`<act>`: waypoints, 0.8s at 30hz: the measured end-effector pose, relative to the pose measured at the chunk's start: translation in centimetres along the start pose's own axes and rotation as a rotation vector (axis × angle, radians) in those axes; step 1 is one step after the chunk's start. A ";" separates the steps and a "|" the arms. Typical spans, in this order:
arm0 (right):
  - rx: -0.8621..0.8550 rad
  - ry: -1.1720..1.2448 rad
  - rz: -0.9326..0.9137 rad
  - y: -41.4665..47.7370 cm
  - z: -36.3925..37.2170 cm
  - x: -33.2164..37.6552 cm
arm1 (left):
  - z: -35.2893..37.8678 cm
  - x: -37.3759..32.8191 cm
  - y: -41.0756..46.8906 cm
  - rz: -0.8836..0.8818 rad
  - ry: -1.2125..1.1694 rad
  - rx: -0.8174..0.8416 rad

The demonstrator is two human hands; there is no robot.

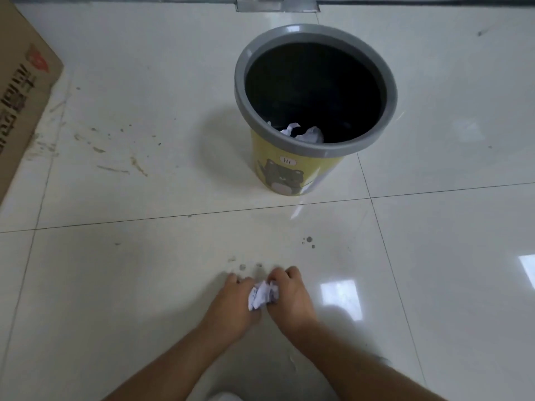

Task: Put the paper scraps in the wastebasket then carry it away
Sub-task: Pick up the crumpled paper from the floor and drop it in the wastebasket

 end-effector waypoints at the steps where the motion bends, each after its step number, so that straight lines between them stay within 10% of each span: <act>1: -0.025 0.025 -0.018 0.8 -1.2 1.1 | -1.7 -0.1 0.5 -0.004 -0.017 -0.039; 13: -0.567 0.114 -0.526 2.0 -26.8 23.0 | -36.6 -11.2 -6.2 0.169 -0.151 -0.774; 24: -0.673 0.074 -0.406 3.2 -39.2 20.0 | -41.7 -22.7 -2.0 0.318 -0.152 -0.699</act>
Point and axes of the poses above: each hand's wrist, its own y-axis towards the middle knuckle, its own z-axis out of the palm, x = y × z, the point moved 9 cm from there along y, towards the middle knuckle, and after that the axes turned 9 degrees about -y, right-handed, at the moved point
